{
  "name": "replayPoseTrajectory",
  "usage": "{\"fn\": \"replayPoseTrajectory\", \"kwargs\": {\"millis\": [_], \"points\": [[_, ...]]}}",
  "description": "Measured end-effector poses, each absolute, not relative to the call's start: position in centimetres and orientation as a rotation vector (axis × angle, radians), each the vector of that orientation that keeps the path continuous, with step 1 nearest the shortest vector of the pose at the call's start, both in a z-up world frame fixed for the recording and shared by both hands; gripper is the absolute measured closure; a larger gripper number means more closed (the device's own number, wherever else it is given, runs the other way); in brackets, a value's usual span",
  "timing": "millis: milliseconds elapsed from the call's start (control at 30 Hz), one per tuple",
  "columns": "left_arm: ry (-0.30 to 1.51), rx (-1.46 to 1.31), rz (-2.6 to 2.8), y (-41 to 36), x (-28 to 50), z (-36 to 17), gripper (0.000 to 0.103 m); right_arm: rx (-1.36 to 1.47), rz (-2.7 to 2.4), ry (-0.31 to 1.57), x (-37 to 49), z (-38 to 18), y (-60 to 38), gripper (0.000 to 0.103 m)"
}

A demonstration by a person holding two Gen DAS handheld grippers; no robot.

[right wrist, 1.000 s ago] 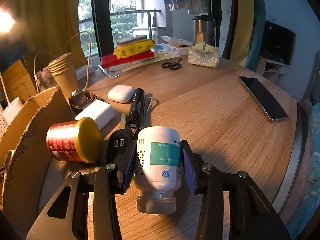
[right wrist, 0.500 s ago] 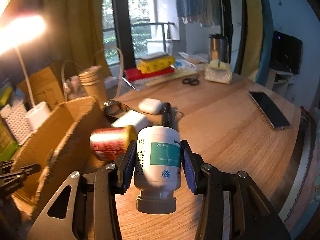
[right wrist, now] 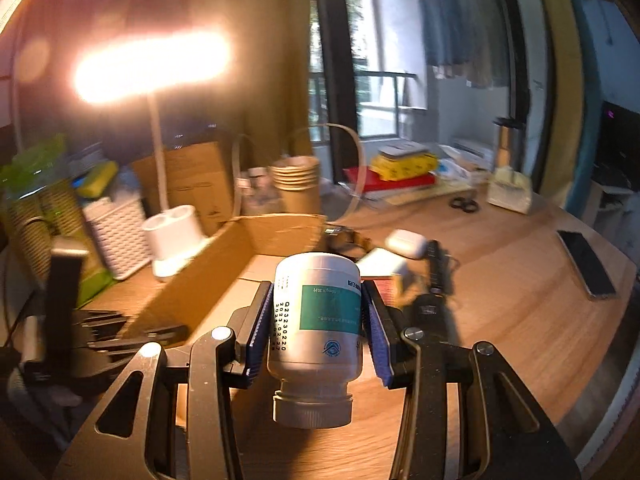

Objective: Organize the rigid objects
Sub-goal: 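Carry the pill bottle with the right gripper into the cardboard box and release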

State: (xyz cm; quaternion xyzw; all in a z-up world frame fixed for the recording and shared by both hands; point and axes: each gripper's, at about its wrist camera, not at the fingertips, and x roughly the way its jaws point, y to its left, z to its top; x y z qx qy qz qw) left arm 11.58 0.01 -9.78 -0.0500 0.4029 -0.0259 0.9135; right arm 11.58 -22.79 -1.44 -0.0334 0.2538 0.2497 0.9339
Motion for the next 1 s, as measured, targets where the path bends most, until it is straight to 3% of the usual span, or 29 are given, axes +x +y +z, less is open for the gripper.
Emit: {"fn": "replayPoseTrajectory", "kwargs": {"millis": [1000], "points": [[0.834, -0.099, -0.053, -0.1, 11.5, -9.8, 0.09, -0.164, 0.693, 0.648, 9.8, -5.3, -15.5, 0.057]]}}
